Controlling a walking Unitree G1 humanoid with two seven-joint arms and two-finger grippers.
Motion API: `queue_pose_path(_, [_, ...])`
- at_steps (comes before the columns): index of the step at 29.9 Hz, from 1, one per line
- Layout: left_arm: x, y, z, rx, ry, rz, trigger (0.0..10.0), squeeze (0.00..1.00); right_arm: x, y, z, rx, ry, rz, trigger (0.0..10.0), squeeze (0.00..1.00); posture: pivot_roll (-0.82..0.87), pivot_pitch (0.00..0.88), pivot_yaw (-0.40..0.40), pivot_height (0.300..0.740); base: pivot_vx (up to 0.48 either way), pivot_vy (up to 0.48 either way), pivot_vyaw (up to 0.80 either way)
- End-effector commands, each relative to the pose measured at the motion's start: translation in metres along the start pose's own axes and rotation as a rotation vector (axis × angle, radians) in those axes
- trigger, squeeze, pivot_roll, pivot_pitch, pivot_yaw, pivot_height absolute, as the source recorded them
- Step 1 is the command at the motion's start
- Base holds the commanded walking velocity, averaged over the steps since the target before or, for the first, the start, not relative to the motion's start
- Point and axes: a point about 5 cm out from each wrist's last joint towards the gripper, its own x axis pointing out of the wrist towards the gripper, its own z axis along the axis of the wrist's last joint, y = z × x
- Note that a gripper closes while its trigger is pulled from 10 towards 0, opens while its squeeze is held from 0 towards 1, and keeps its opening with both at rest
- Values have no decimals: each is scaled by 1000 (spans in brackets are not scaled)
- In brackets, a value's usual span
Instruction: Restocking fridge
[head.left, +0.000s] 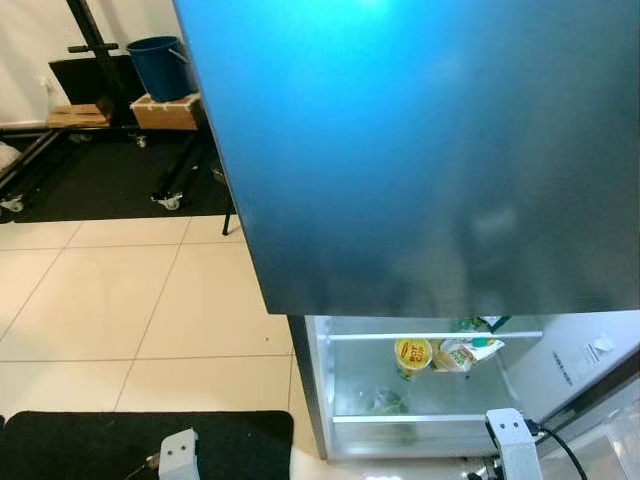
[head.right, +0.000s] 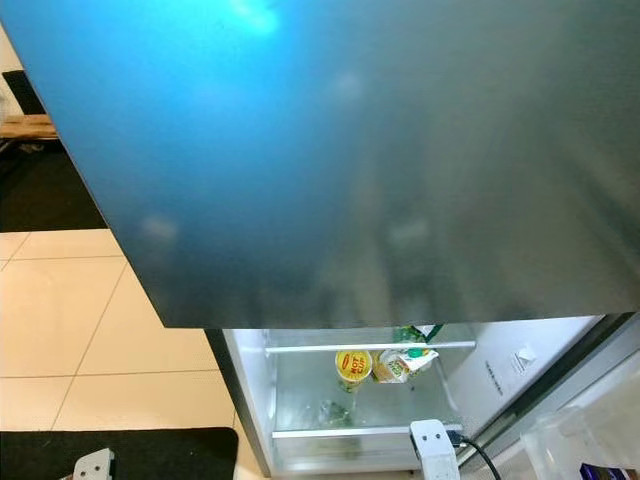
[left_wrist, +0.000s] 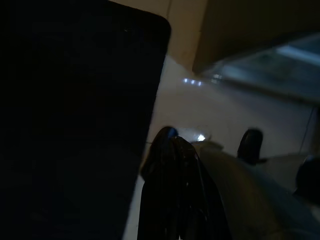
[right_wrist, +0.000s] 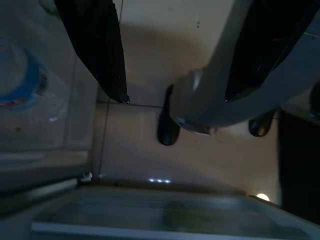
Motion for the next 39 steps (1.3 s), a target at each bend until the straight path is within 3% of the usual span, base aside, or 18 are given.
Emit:
queue_pose_path(1, [-4, 11, -4, 30, 29, 32, 10000, 0, 0, 2, -3, -3, 9, 10, 10000, 0, -64, 0, 8, 740, 0, -450, 0])
queue_pose_path(8, [-7, 14, -13, 47, 60, 48, 10000, 0, 0, 7, -10, 9, 24, 18, 10000, 0, -53, 0, 8, 740, 0, -127, 0])
queue_pose_path(13, [-10, 16, -21, 73, 87, 51, 10000, 0, -2, 7, -24, -65, 75, 40, 10000, 0, -49, 0, -6, 740, 0, 0, 0])
queue_pose_path(18, [-9, 12, -21, 66, 82, 43, 10000, 0, -3, 2, -17, -67, 43, 48, 10000, 0, -55, 0, -9, 740, 0, 0, 0])
queue_pose_path(30, [-5, 2, -22, 46, 78, 27, 10000, 0, 0, 8, -12, -73, 38, 58, 10000, 0, -67, 0, -12, 740, 0, 0, 746])
queue_pose_path(39, [-6, 4, -23, 90, 97, 24, 10000, 0, -1, 7, -17, -103, 61, 44, 10000, 0, -58, 0, -13, 740, 0, -212, 0])
